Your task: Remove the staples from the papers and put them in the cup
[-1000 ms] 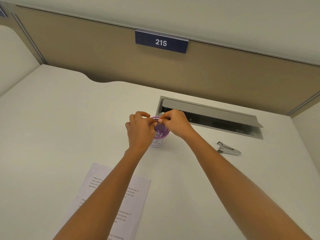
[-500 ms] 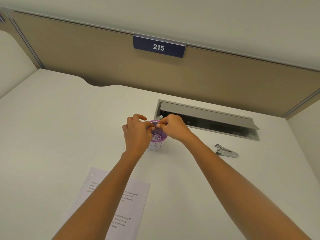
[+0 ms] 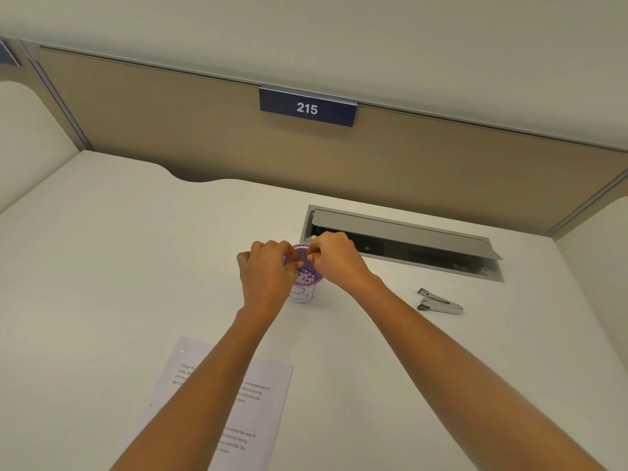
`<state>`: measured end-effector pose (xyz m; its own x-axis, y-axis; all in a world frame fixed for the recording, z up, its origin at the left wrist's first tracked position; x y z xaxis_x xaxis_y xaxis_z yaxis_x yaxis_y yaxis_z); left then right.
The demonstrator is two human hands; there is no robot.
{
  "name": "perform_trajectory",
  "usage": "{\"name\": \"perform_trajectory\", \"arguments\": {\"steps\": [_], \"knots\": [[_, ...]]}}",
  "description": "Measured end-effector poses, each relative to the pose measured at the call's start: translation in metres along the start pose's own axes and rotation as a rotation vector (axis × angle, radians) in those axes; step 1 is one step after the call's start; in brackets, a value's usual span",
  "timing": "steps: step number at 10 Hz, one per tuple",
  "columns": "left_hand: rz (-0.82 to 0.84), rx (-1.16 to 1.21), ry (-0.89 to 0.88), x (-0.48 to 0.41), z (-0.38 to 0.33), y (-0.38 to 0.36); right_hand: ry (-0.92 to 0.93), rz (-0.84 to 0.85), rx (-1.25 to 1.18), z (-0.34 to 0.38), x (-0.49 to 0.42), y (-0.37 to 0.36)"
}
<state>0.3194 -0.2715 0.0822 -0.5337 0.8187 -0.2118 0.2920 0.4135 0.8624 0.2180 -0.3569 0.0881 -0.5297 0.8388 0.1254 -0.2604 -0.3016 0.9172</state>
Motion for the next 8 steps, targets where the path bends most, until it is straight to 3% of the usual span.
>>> {"name": "perform_trajectory", "arguments": {"steps": [4, 6, 8], "knots": [[-0.025, -0.142, -0.12, 0.011, -0.02, 0.007, 0.057, -0.013, 0.087, 0.011, 0.017, 0.006], [-0.035, -0.114, -0.188, 0.01, -0.047, 0.023, -0.001, -0.124, -0.044, -0.003, 0.037, 0.034], [-0.151, 0.001, -0.247, 0.01, -0.092, 0.054, -0.041, -0.273, -0.357, -0.018, 0.056, 0.078]]}}
Point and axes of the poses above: each hand's wrist, its own x-axis away from the middle knuckle, its own y-axis out of the back of the hand, z = x × y, the point moved 7 cm from there along -x, towards the middle knuckle
